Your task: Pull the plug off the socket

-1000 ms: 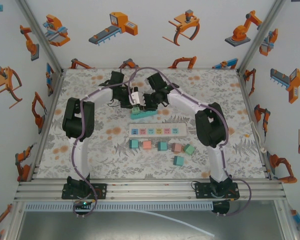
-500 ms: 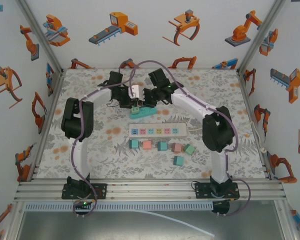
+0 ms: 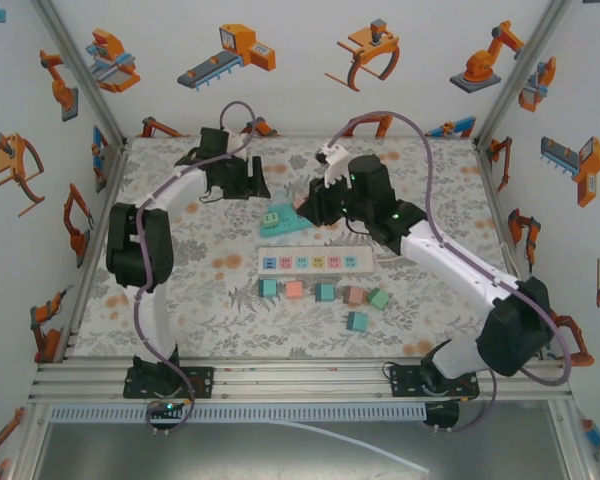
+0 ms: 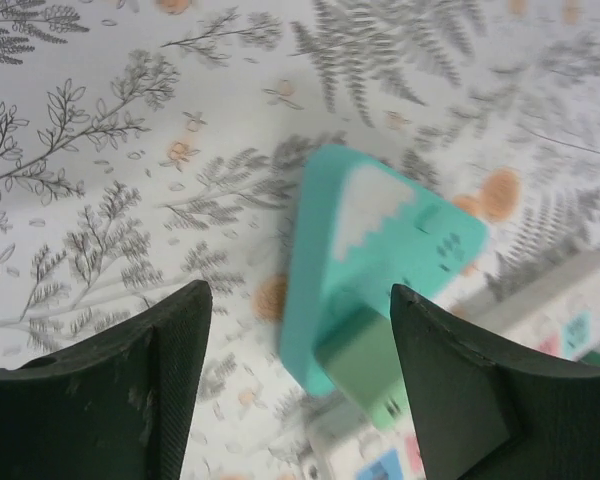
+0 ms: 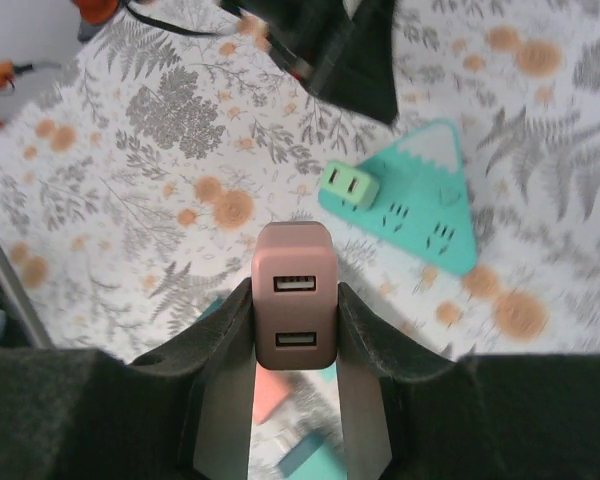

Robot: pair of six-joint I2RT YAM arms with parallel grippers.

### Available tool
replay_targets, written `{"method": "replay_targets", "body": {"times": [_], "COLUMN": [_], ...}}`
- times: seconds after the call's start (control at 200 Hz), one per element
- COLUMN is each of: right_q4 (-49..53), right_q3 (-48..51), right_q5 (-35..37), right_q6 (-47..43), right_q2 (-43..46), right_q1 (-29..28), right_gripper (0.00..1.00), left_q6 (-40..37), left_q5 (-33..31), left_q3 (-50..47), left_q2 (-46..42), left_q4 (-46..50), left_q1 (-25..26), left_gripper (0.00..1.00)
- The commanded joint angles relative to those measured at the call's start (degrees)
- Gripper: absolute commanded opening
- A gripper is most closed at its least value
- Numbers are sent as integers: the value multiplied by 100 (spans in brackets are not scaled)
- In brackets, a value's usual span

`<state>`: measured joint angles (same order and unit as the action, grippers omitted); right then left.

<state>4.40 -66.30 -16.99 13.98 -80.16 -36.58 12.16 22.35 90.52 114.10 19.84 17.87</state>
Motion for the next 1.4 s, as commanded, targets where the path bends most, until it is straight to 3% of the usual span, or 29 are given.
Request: {"method": "replay_targets", "body": {"times": [0.0,0.16,0.365,0.631,0.866,1.177,1.392], "right_q4": [74,796,799,653,136,-256,-818], "right_q3": [438,875,2012,3061,3539,3907,4418], "right_q5": [622,855,1250,2307,2931,3298,3435], "right_q6": [1468,2231,3834,5301,6049,6166,6387], "right_q2": [632,1296,2121,2534,2009,1472,1442], "right_q1": [-24,-62,-321,-1589,-2487,-2729,-2731], "right_gripper": [9,9,8,8,8,10,13], "left_q6": [-335,-691,-1983,-3801,-5611,-6332,-6362], "left_q5": [600,775,633,1163,1869,2127,2223], "left_q3": [-590,-1464,-2171,-3312,-4362,-4889,-4899], "left_q2": [-1186,-2439,-3821,-5591,-6938,-7214,-7129], "left_q4": [-495,-430,352,1151,1869,2082,2086], "left_q1": [48,228,841,1388,1594,1597,1597], "left_gripper": [69,72,77,81,100,97,97]}}
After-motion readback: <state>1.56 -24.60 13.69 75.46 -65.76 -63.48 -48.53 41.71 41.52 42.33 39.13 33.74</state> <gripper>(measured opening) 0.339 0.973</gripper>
